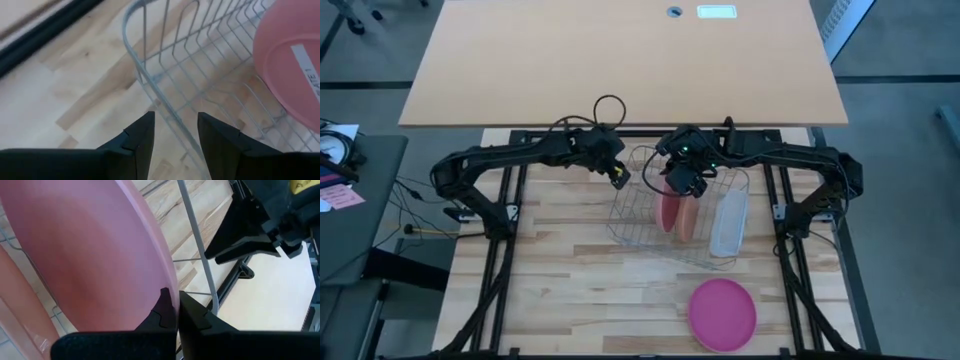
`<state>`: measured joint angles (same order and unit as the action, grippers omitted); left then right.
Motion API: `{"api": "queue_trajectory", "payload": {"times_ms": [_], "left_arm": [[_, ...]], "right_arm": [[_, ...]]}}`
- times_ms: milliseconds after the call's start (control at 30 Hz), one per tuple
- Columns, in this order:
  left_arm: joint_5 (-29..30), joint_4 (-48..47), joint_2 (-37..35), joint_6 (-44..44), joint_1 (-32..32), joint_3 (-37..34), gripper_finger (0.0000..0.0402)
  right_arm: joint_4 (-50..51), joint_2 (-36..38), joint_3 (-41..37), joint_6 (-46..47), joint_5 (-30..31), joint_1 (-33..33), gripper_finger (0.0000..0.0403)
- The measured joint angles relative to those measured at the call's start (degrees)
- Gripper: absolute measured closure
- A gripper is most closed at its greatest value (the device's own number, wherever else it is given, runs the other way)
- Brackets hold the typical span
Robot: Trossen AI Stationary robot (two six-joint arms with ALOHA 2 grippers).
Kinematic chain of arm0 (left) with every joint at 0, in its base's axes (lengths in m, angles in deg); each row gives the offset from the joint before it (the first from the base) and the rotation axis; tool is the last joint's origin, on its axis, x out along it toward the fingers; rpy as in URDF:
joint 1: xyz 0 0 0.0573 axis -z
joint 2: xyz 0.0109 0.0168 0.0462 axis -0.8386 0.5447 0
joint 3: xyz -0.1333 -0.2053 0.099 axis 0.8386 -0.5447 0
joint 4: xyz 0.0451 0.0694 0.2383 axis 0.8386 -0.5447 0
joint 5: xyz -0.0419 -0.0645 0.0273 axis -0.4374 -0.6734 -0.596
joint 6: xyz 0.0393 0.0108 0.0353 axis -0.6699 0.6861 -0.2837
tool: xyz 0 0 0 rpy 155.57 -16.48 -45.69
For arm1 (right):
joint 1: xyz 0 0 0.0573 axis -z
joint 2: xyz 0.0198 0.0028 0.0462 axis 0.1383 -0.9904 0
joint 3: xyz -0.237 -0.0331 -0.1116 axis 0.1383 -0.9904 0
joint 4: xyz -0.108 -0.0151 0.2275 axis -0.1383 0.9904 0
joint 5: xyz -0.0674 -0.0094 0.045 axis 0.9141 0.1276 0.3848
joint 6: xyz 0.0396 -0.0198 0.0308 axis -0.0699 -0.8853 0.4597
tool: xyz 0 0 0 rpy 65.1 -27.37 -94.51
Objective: Sort dishes
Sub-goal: Put the light pink plate in the dish rack
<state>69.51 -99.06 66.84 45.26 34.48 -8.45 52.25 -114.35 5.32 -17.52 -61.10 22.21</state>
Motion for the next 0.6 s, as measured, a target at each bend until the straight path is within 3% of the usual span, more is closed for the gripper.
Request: {"api": "queue_trajectory", "payload": {"times_ms": [367, 600], "left_arm": [[-1.08, -2.27, 0.44, 2.24, 1.81, 0.00, 0.0269], [0.85, -2.68, 1.72, 2.78, 1.11, 0.13, 0.0317]], "right_arm": [[-0.17, 0.00, 0.00, -0.72, 0.07, -0.03, 0.0401], [-0.24, 0.00, 0.00, 1.89, 1.65, -1.15, 0.0401]]}}
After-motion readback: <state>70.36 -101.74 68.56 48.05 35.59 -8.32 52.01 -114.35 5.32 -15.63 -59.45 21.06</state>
